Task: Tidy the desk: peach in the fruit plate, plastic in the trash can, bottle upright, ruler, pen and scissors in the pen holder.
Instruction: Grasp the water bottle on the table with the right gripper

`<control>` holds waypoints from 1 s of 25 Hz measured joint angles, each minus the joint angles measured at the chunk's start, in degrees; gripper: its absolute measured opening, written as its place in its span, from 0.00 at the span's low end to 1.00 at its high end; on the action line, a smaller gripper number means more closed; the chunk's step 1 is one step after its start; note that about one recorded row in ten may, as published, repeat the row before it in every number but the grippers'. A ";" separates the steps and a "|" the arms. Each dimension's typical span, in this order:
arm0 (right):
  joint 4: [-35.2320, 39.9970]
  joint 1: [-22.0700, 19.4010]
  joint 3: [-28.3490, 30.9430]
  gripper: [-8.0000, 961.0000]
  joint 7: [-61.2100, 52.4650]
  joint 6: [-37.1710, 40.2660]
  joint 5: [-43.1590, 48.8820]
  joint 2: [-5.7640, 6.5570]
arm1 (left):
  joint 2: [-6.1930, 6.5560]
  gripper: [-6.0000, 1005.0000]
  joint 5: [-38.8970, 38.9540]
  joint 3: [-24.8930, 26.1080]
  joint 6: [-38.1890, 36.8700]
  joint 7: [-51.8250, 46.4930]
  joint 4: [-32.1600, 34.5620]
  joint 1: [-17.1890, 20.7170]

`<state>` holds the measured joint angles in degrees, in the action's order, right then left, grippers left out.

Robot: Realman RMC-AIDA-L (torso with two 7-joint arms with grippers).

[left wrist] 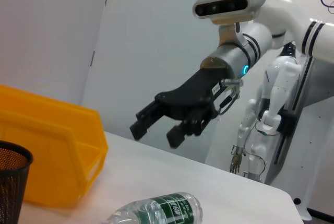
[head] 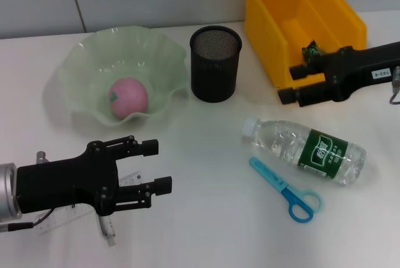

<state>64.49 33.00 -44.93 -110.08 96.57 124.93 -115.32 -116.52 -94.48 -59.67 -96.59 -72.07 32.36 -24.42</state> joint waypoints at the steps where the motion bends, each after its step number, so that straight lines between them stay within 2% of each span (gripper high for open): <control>1: 0.00 0.00 0.00 0.77 0.00 0.00 0.00 0.00 | 0.00 0.77 0.00 0.00 0.00 0.00 0.00 0.00; 6: 3.18 1.87 -0.05 0.77 -1.52 1.06 6.96 -0.09 | -0.04 0.77 0.00 0.08 0.01 0.01 -0.03 -0.11; 11: 3.07 3.53 -0.73 0.77 -1.62 3.28 7.99 0.02 | -0.02 0.77 0.00 0.11 0.08 0.01 0.01 -0.11; 15: 3.88 4.19 -3.41 0.77 -2.44 4.96 9.41 -0.51 | -0.02 0.77 0.00 1.01 0.04 -0.01 -0.17 -0.10; 25: 6.87 6.93 -8.46 0.78 -4.83 4.99 20.75 -1.42 | -0.07 0.77 0.00 1.06 0.04 0.01 -0.23 -0.11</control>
<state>71.36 39.92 -53.39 -114.91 101.57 145.68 -116.74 -116.59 -94.48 -58.61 -96.55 -72.07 32.13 -24.53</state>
